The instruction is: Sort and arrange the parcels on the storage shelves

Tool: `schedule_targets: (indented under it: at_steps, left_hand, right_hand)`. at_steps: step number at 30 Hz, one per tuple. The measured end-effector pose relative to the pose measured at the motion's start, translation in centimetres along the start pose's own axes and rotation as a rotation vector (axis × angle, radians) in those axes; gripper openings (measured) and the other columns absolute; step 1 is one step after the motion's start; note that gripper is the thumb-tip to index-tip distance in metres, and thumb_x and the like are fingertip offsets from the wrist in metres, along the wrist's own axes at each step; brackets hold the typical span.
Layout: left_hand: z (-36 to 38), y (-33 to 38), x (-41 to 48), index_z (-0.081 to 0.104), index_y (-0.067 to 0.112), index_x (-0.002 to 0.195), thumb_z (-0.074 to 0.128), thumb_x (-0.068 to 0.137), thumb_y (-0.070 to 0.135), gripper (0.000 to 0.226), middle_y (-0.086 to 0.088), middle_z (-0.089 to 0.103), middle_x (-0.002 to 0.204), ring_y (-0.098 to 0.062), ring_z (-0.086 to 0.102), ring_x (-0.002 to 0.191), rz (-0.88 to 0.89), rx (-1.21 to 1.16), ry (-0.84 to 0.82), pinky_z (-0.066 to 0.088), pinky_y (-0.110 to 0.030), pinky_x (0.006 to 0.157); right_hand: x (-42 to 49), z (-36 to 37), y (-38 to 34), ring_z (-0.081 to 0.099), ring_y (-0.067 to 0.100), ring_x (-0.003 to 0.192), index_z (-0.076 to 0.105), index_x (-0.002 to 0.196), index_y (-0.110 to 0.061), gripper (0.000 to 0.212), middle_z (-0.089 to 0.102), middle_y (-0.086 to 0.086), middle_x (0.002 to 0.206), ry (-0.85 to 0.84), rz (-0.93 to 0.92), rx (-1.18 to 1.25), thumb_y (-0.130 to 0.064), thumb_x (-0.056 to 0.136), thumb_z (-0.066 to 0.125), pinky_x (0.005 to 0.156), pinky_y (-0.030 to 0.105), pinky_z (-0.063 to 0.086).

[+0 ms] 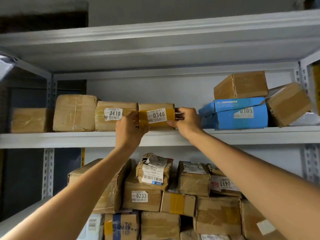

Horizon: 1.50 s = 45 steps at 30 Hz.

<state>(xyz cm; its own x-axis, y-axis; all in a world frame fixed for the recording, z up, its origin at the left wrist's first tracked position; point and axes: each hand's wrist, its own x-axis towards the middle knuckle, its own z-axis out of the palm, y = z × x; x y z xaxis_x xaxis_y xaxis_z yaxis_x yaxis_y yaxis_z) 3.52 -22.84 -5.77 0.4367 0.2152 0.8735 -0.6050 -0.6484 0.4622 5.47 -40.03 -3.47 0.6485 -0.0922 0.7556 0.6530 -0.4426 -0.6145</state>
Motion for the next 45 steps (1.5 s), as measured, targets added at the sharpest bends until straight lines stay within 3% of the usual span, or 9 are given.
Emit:
schedule_targets:
  at_steps: [4, 9, 12, 17, 22, 26, 36, 40, 45]
  left_hand:
    - [0.4, -0.5, 0.7, 0.064, 0.009, 0.114, 0.081, 0.074, 0.014, 0.044, -0.008, 0.071, 0.107, -0.023, 0.066, 0.094, 0.083, 0.177, 0.067, 0.054, -0.034, 0.082]
    - [0.7, -0.4, 1.2, 0.057, 0.007, 0.12, 0.076, 0.078, 0.015, 0.047, -0.011, 0.061, 0.113, -0.027, 0.058, 0.097, 0.082, 0.328, 0.041, 0.05, -0.034, 0.08]
    - [0.5, 0.1, 1.0, 0.05, 0.006, 0.127, 0.075, 0.081, 0.02, 0.053, -0.013, 0.053, 0.119, -0.027, 0.052, 0.103, 0.081, 0.406, 0.011, 0.044, -0.032, 0.082]
    - [-0.3, 1.9, 0.3, 0.05, 0.013, 0.127, 0.068, 0.086, 0.033, 0.049, -0.007, 0.054, 0.124, -0.025, 0.053, 0.109, 0.173, 0.529, 0.003, 0.044, -0.032, 0.076]
    - [-0.2, 4.8, 0.5, 0.056, 0.013, 0.121, 0.072, 0.083, 0.031, 0.045, -0.006, 0.059, 0.119, -0.024, 0.059, 0.102, 0.24, 0.519, -0.175, 0.049, -0.033, 0.077]
    - [1.5, 7.9, 0.9, 0.055, 0.011, 0.124, 0.074, 0.081, 0.028, 0.05, -0.01, 0.062, 0.119, -0.027, 0.062, 0.099, 0.305, 0.466, -0.305, 0.054, -0.038, 0.08]
    - [9.4, 14.9, 1.7, 0.056, 0.021, 0.121, 0.065, 0.085, 0.042, 0.043, -0.003, 0.058, 0.118, -0.024, 0.058, 0.103, 0.369, 0.478, -0.412, 0.048, -0.034, 0.081]
    - [11.4, 16.8, 2.7, 0.06, 0.019, 0.114, 0.061, 0.087, 0.045, 0.038, -0.004, 0.059, 0.116, -0.025, 0.058, 0.101, 0.344, 0.486, -0.329, 0.048, -0.036, 0.081]
    - [14.3, 19.3, 5.4, 0.068, 0.016, 0.107, 0.048, 0.09, 0.052, 0.044, -0.01, 0.067, 0.113, -0.032, 0.058, 0.103, 0.2, 0.383, -0.262, 0.05, -0.04, 0.089]
  right_hand:
    - [0.3, 1.2, 0.2, 0.057, 0.012, 0.085, 0.071, 0.105, -0.01, 0.026, 0.071, 0.007, 0.108, 0.042, -0.022, -0.047, -0.014, 0.08, 0.077, 0.052, 0.006, 0.032]
    - [0.8, 2.1, 0.4, 0.06, 0.018, 0.084, 0.07, 0.099, -0.007, 0.022, 0.07, 0.011, 0.103, 0.096, -0.019, -0.124, -0.013, 0.079, 0.078, 0.056, 0.015, 0.039]
    - [1.1, 2.3, 0.3, 0.064, 0.023, 0.092, 0.066, 0.102, -0.011, 0.023, 0.067, 0.01, 0.106, 0.122, -0.023, -0.22, -0.016, 0.082, 0.075, 0.069, 0.026, 0.051]
    - [-0.4, -1.4, -1.4, 0.062, 0.025, 0.101, 0.063, 0.112, -0.009, 0.031, 0.066, 0.01, 0.11, 0.034, -0.222, -0.385, -0.028, 0.088, 0.069, 0.085, 0.042, 0.054]
    - [-2.2, -6.6, -2.9, 0.059, 0.024, 0.104, 0.06, 0.119, -0.009, 0.039, 0.062, 0.01, 0.117, -0.208, -0.333, -0.673, -0.032, 0.089, 0.066, 0.088, 0.04, 0.052]
    - [-3.4, -11.2, -3.3, 0.055, 0.022, 0.083, 0.056, 0.097, -0.01, 0.025, 0.059, 0.008, 0.101, -0.282, -0.407, -0.985, -0.035, 0.093, 0.058, 0.067, 0.032, 0.044]
    - [-1.3, -22.7, 0.2, 0.057, 0.031, 0.092, 0.061, 0.094, -0.006, 0.027, 0.062, 0.011, 0.099, -0.048, -0.33, -1.14, -0.032, 0.09, 0.055, 0.079, 0.044, 0.05]
    - [1.2, -26.3, 1.6, 0.056, 0.029, 0.092, 0.059, 0.099, -0.009, 0.029, 0.06, 0.009, 0.102, 0.032, -0.346, -1.202, -0.037, 0.094, 0.051, 0.075, 0.037, 0.048]
    - [5.2, -28.0, 3.1, 0.057, 0.029, 0.099, 0.054, 0.114, -0.004, 0.032, 0.061, 0.015, 0.113, 0.057, -0.401, -1.014, -0.03, 0.095, 0.054, 0.076, 0.033, 0.043]
